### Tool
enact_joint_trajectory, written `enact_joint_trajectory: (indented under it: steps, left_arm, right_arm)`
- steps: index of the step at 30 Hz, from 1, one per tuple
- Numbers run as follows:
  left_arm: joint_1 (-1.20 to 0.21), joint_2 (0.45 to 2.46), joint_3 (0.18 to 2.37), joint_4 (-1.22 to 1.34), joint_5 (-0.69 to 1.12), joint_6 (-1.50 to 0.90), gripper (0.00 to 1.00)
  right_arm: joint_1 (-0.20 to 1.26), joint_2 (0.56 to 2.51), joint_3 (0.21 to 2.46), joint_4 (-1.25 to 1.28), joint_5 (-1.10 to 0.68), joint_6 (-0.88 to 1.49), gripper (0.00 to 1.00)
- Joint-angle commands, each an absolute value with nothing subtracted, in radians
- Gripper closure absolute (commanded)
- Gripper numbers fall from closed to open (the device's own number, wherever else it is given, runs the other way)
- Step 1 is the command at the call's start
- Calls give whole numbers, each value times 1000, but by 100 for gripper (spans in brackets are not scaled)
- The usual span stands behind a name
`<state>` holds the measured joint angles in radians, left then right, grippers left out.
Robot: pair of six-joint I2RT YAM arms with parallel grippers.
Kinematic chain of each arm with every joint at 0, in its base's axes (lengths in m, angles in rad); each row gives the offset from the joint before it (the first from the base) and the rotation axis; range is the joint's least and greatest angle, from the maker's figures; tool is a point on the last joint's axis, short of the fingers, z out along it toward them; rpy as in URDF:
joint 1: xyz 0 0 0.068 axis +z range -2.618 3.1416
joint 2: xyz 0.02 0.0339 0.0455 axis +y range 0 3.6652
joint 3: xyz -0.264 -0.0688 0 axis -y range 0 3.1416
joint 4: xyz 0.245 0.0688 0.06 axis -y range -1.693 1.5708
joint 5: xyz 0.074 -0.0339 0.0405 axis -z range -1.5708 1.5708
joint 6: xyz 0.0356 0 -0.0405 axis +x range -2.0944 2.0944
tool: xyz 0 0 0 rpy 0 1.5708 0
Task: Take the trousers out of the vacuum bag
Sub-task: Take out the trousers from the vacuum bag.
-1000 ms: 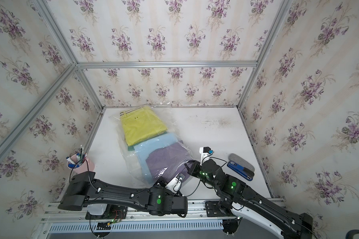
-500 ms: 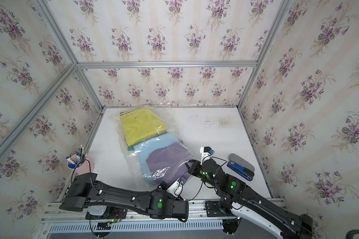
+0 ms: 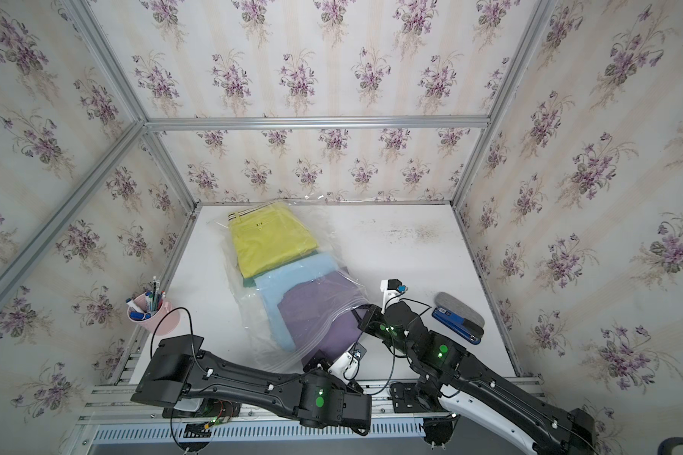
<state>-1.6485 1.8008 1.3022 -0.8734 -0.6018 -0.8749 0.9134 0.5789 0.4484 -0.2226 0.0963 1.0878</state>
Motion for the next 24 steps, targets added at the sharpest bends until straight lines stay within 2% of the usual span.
enact_joint_trajectory:
  steps: [1, 19, 24]
  left_arm:
    - [-1635, 1810, 1294, -962, -676, -970, 0]
    - [-1587, 1896, 1255, -1080, -748, -1114, 1]
    - [-1576, 1917, 1258, -1110, -771, -1150, 4]
  right_arm:
    - [910, 582, 452, -173, 112, 1072, 100]
    - [903, 603, 454, -144, 84, 1069, 100]
    - [899, 612, 457, -142, 73, 1066, 100]
